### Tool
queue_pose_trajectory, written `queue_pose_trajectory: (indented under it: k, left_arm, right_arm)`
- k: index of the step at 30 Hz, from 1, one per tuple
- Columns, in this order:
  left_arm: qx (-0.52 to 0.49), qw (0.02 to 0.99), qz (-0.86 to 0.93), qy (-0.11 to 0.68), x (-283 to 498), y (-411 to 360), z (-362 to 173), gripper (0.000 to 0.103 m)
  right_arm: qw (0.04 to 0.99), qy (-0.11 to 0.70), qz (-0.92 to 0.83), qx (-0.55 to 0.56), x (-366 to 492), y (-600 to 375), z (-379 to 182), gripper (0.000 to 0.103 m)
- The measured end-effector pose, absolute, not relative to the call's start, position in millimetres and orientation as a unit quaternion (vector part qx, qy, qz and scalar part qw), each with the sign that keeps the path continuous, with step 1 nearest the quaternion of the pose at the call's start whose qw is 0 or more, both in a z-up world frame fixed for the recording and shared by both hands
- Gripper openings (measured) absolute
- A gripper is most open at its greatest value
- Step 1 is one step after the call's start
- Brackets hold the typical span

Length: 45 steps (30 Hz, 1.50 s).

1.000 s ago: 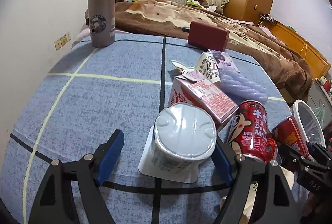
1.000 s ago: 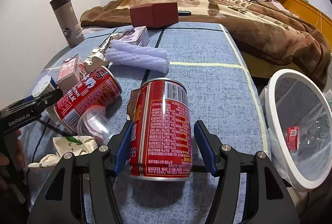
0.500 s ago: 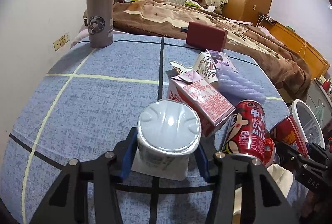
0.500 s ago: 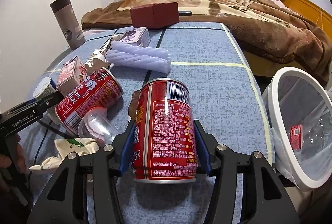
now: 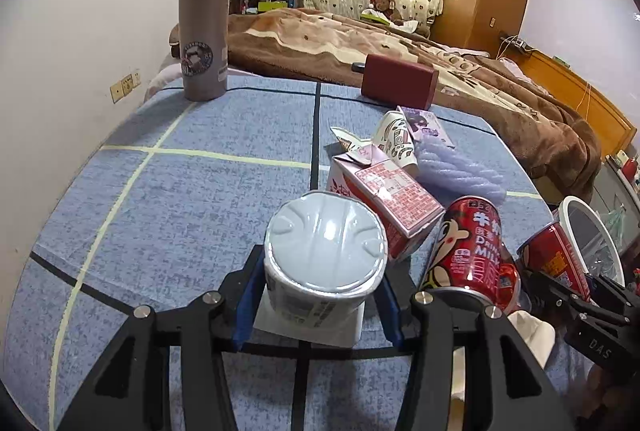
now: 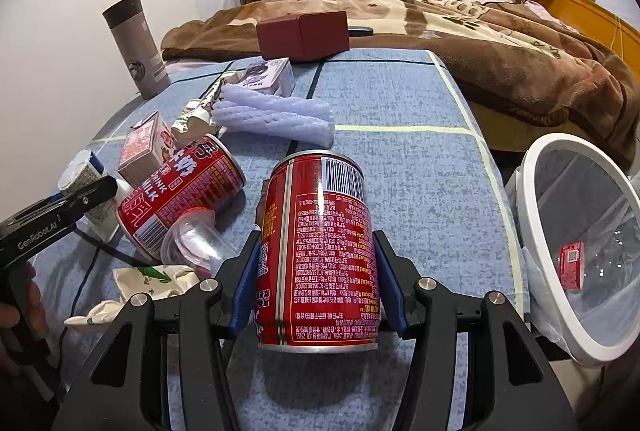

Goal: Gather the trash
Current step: 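Grasp the red can with the right tool while the left tool grasps the white paper cup, then carry the can and cup over the bin and open both tools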

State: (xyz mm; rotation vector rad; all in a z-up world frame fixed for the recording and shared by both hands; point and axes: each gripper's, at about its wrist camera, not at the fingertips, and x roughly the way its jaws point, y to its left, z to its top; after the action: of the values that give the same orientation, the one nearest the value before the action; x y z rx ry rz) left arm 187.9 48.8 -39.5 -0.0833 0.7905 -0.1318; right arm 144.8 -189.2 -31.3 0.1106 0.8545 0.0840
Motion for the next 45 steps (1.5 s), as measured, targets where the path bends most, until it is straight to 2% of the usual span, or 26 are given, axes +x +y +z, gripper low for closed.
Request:
queue_pose_trajectory:
  k: [24, 45]
  left_arm:
    - [-0.023, 0.935, -0.100, 0.338, 146, 6, 7, 0.053]
    - [0.009, 0.928, -0.191, 0.321, 131, -98, 28, 0.053]
  right_arm:
    - [0.923, 0.377, 0.034, 0.072, 125, -208, -6, 0.054]
    - [0.934, 0.342, -0.032, 0.100, 93, -280, 15, 0.054]
